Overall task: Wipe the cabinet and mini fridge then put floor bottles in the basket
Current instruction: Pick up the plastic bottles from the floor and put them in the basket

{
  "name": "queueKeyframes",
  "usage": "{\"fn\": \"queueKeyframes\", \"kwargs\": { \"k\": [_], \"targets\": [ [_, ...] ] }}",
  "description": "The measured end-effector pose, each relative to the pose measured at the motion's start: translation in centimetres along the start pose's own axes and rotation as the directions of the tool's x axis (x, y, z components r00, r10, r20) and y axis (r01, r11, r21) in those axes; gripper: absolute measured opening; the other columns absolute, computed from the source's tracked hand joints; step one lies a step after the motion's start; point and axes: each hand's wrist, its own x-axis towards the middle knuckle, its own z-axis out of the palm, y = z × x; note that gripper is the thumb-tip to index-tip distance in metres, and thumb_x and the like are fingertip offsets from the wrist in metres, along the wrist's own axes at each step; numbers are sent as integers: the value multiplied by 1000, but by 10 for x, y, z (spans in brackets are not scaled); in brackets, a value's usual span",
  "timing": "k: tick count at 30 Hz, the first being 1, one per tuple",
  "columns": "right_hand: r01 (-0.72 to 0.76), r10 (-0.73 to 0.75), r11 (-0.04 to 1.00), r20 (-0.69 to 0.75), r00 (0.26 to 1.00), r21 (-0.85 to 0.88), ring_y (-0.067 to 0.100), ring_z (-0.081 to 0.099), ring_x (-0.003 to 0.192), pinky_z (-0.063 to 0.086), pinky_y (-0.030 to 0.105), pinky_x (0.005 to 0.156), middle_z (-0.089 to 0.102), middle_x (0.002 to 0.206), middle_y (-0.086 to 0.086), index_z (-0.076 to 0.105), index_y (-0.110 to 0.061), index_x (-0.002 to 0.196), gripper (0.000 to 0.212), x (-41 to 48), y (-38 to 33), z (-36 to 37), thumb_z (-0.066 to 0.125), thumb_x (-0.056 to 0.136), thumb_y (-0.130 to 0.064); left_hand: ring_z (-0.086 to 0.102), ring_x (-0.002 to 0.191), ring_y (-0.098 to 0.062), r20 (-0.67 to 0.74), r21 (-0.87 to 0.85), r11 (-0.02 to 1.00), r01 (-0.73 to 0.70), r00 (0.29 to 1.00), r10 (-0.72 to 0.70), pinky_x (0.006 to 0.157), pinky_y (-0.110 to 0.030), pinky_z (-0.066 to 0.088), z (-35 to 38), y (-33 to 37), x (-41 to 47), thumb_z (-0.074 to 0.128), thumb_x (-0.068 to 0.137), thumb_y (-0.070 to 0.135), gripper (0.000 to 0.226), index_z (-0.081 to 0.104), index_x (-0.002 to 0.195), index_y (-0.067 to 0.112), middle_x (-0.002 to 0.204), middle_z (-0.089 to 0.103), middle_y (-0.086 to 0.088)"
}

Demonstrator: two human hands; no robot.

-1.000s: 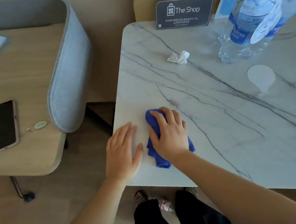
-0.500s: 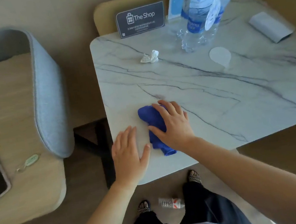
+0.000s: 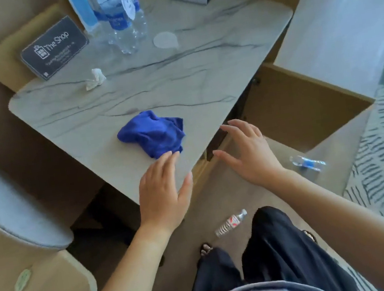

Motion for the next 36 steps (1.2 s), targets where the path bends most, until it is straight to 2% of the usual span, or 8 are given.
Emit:
{"fn": "queueKeyframes", "kwargs": {
  "k": [9, 13, 17, 21, 26, 28, 32, 36],
  "targets": [
    [-253, 257, 966, -120, 959, 54, 18, 25, 137, 29, 44, 112, 34, 146, -6, 41, -28, 138, 59, -105, 68, -30, 55, 87, -54, 47, 127, -20, 193, 14, 968, -252, 950, 245, 103, -41, 39, 50, 71, -8, 33, 91, 52, 58, 50, 135, 19, 138, 52, -2],
    [-306, 309, 951, -188, 932, 45, 18, 30, 133, 33, 40, 109, 39, 142, -4, 45, -25, 136, 59, -162, 103, -43, 56, 86, -54, 52, 122, -22, 253, -23, 944, -330, 911, 325, 99, -44, 42, 79, 119, -30, 34, 88, 51, 57, 56, 129, 18, 132, 57, -2],
    [-345, 347, 937, -197, 917, 48, 19, 32, 133, 31, 34, 107, 40, 141, -3, 45, -24, 136, 59, -231, 143, -53, 56, 86, -53, 53, 120, -20, 299, -56, 921, -386, 873, 385, 98, -44, 41, 116, 172, -70, 35, 87, 51, 55, 58, 127, 19, 129, 58, 1],
    [-352, 363, 932, -176, 915, 90, 21, 37, 130, 31, 31, 105, 44, 139, 0, 47, -21, 134, 57, -301, 192, -43, 59, 86, -50, 55, 118, -19, 324, -29, 923, -384, 870, 372, 100, -49, 41, 163, 210, -128, 35, 87, 51, 55, 58, 126, 20, 126, 60, 1],
    [-360, 374, 923, -96, 923, 132, 25, 41, 126, 37, 37, 104, 46, 135, 4, 50, -17, 132, 55, -371, 250, -10, 62, 86, -46, 58, 110, -22, 379, 50, 942, -332, 879, 289, 96, -49, 44, 223, 226, -192, 41, 85, 52, 53, 60, 123, 20, 119, 62, 2],
    [-384, 395, 913, -60, 917, 139, 25, 42, 126, 38, 40, 103, 46, 135, 4, 50, -17, 132, 56, -394, 267, 4, 61, 86, -47, 58, 110, -23, 397, 75, 951, -301, 884, 248, 96, -47, 44, 237, 226, -208, 37, 84, 53, 56, 60, 122, 19, 119, 62, 1],
    [-407, 408, 904, 23, 913, 129, 24, 41, 127, 38, 39, 103, 45, 136, 4, 49, -18, 133, 56, -421, 298, 49, 60, 86, -47, 57, 111, -24, 400, 116, 960, -255, 897, 190, 94, -42, 41, 272, 205, -225, 30, 81, 56, 63, 60, 123, 19, 119, 62, 1],
    [-432, 426, 898, 80, 901, 85, 26, 41, 126, 40, 44, 100, 45, 136, 5, 49, -19, 133, 56, -426, 346, 129, 62, 85, -46, 49, 122, -26, 525, 180, 956, -232, 844, 106, 99, -44, 36, 351, 154, -235, 40, 87, 52, 56, 53, 131, 20, 131, 55, -2]
  ]
}}
